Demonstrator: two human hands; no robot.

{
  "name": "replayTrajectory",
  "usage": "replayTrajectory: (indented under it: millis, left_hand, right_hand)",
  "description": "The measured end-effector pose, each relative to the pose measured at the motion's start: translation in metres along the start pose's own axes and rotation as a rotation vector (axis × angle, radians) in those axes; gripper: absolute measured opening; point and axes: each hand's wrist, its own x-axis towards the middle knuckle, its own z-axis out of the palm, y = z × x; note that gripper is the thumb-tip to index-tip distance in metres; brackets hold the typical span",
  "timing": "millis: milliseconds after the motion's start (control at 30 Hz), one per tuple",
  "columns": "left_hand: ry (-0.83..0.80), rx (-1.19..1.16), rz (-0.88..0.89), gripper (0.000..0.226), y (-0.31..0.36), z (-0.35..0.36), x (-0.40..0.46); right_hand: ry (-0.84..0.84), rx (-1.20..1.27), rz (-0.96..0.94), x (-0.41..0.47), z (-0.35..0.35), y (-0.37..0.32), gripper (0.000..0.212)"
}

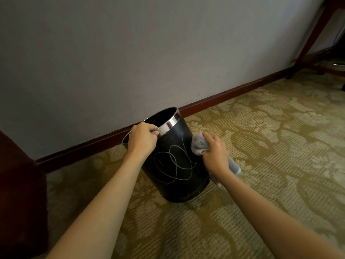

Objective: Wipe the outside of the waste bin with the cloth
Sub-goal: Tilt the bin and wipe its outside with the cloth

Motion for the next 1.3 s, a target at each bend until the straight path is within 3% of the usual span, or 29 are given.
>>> replayTrajectory:
  millis: [133,267,500,600,700,867,1033,1100,1300]
  left_hand:
    - [-0.005,0.062,0.017,0.021,0.008,0.006,-0.001]
    - [0.001,0.039,-0.017,0.022,0.006,0.006,0.002]
    - [0.053,-0.026,-0.078,0.021,-0.008,-0.009,0.008]
    - [0.074,0.007,-0.077,0.021,-0.010,-0.010,0.008]
    - [0.091,0.035,-0.030,0.015,-0.005,-0.006,0.001]
    - [0.048,0.067,0.005,0.019,0.012,0.006,-0.010]
    - [0.028,0.068,0.012,0.028,0.010,0.007,-0.006]
    - [0.060,0.074,-0.020,0.040,0.006,0.005,-0.004]
    - [0.081,0.091,-0.061,0.020,-0.003,-0.008,0.004]
  right_hand:
    - [0.139,0.125,-0.144,0.017,-0.003,-0.039,0.070]
    - [0.163,0.149,-0.185,0.010,0.005,-0.032,0.069]
    - [-0.107,-0.302,-0.025,-0.032,0.015,0.043,0.059]
    - [-0.167,-0.367,0.039,-0.037,0.012,0.051,0.057]
    - [-0.101,-0.249,0.056,-0.026,0.009,0.025,0.058]
    - [0.102,0.056,-0.109,0.003,0.002,-0.033,0.064]
    - [0.153,0.061,-0.214,0.002,0.003,-0.038,0.066]
    - [0.124,-0.013,-0.230,-0.010,0.009,-0.020,0.063]
    - [-0.126,-0.318,-0.070,-0.040,0.013,0.055,0.061]
